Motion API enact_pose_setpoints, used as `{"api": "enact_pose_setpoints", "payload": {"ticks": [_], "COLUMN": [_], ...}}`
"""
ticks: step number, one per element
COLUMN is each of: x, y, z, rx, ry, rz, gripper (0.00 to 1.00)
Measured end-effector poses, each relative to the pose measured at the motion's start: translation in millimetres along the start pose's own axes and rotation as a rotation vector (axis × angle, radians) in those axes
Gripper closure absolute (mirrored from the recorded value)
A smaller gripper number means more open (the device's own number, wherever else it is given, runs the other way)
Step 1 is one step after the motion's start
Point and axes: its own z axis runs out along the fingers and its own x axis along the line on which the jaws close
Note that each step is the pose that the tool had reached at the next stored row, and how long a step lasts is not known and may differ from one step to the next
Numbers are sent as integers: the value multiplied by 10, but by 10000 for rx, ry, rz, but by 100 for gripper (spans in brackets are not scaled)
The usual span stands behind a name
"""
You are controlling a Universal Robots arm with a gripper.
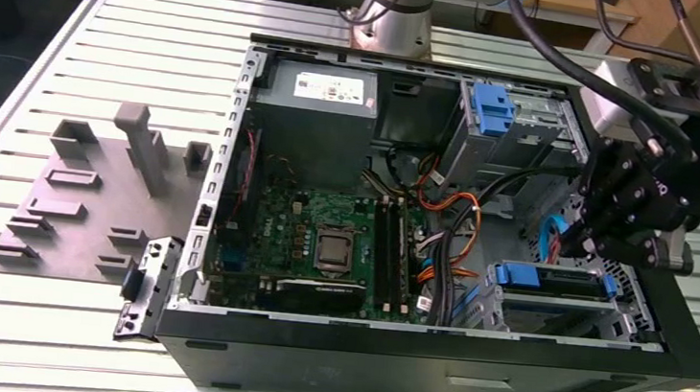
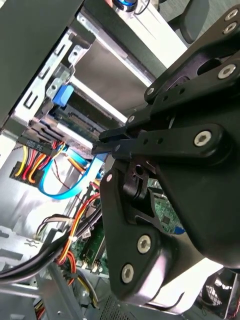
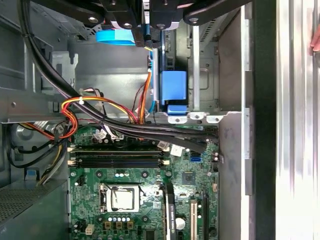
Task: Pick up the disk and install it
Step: 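Insert the first disk wire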
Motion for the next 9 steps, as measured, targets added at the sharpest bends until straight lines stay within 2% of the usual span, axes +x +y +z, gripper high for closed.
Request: {"api": "enact_pose_setpoints", "payload": {"ticks": [7, 9], "x": [103, 115], "y": [-4, -5], "z": [5, 14], "rx": [0, -2], "ry": [-4, -34], "rz": [-1, -1], "gripper": [84, 84]}}
